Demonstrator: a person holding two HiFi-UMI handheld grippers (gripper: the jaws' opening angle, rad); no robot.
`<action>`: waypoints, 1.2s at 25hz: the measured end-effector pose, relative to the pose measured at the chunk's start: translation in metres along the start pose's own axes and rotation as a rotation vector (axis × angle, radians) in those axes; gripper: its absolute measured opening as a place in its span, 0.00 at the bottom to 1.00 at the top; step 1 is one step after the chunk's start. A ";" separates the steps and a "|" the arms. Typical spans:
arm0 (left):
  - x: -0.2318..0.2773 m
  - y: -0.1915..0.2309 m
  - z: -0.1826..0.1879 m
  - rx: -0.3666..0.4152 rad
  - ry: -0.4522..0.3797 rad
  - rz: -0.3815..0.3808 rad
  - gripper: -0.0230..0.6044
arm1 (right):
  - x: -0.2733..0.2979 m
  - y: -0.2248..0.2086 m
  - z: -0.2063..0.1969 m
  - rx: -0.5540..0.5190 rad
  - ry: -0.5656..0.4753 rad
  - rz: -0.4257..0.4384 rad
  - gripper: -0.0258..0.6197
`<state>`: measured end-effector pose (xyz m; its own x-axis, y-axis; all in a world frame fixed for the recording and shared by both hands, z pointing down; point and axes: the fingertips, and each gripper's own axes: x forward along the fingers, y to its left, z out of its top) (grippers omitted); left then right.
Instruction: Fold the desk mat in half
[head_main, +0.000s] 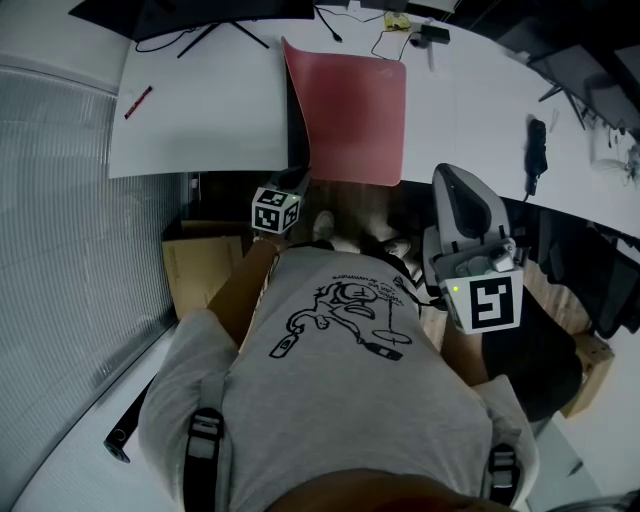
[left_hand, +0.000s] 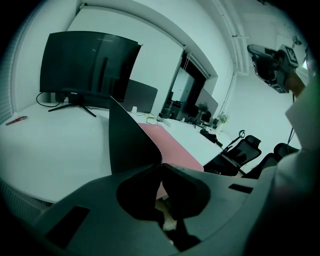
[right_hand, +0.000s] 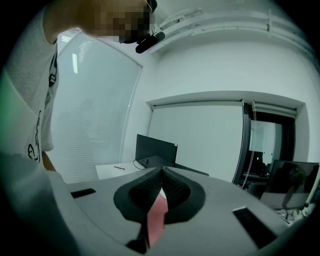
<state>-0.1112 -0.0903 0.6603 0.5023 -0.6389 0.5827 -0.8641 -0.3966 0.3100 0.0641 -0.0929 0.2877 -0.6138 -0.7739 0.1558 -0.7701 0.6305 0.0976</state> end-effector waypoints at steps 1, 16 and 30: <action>0.001 -0.002 0.000 0.001 0.000 -0.001 0.09 | -0.001 -0.001 0.000 0.000 0.000 0.000 0.05; 0.008 -0.015 0.003 0.009 0.003 0.008 0.09 | -0.009 -0.014 -0.001 0.002 -0.005 0.005 0.05; 0.018 -0.025 0.005 0.014 0.012 -0.003 0.09 | -0.012 -0.026 -0.004 0.005 0.001 0.000 0.05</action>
<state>-0.0801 -0.0954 0.6592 0.5048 -0.6299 0.5903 -0.8618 -0.4078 0.3017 0.0917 -0.1000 0.2876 -0.6135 -0.7739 0.1569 -0.7710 0.6300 0.0928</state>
